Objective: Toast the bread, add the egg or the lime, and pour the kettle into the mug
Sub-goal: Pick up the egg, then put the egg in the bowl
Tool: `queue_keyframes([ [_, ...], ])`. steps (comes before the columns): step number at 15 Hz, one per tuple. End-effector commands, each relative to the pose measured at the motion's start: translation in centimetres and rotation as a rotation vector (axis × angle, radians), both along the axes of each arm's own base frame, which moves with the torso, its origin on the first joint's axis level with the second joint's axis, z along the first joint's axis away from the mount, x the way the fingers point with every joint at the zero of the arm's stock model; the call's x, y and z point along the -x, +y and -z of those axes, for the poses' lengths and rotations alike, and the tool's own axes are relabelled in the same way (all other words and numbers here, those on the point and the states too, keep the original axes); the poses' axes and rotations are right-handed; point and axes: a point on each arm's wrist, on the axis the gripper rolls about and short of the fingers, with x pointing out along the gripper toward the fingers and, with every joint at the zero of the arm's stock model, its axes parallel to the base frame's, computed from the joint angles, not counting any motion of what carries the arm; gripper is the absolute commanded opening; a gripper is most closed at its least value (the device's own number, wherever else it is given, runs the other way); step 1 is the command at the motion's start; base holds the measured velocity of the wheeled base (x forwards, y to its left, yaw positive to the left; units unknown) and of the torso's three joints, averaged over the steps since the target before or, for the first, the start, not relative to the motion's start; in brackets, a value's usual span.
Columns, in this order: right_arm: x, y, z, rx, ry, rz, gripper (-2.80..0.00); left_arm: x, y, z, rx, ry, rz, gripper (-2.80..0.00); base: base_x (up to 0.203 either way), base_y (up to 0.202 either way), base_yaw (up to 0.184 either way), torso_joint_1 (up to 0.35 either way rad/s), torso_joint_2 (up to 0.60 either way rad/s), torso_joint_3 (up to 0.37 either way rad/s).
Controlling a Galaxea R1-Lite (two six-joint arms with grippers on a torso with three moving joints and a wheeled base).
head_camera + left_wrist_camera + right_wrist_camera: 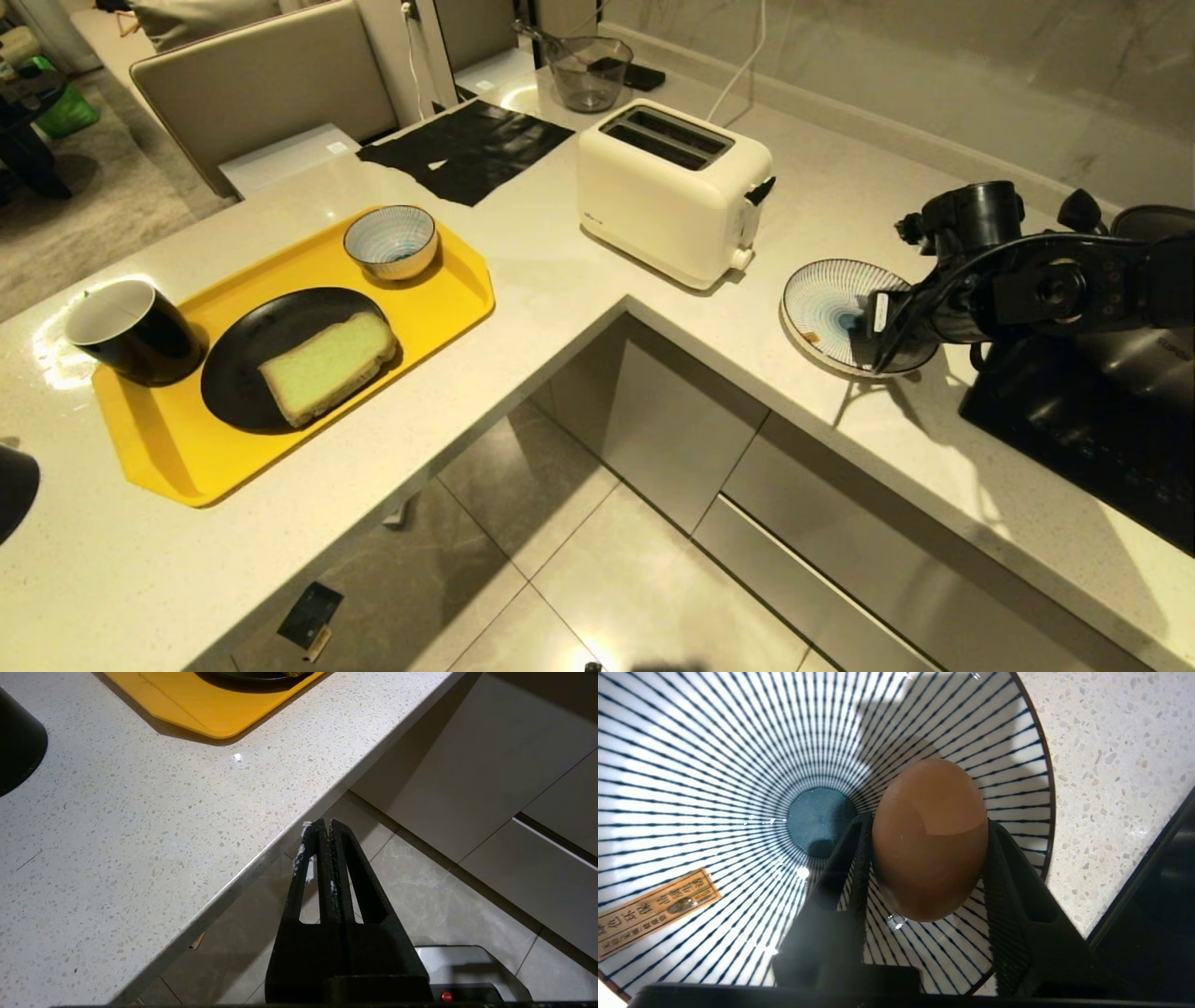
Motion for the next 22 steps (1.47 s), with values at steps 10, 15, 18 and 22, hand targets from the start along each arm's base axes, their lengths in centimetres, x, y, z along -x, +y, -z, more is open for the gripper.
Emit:
queue_keyframes([
  [10,1.9,-0.2,-3.9,0.015,-0.097,-0.032,-2.80,0.0,0.0,0.0,0.000,0.000,0.000,-2.80,0.000,0.000,0.000,0.000,0.00,0.000],
  [15,4.5,-0.5,-8.0,0.009,-0.206,-0.036,-2.80,0.0,0.0,0.0,0.000,0.000,-0.002,-2.80,0.000,0.000,0.000,0.000,0.00,0.000],
  [18,6.4,-0.8,-10.9,-0.001,-0.294,-0.034,-2.80,0.0,0.0,0.0,0.000,0.000,-0.001,-2.80,0.000,0.000,0.000,0.000,0.00,0.000],
  [22,9.9,-1.0,-14.3,0.022,-0.387,-0.091,-2.80,0.0,0.0,0.0,0.000,0.000,-0.002,-2.80,0.000,0.000,0.000,0.000,0.00,0.000],
])
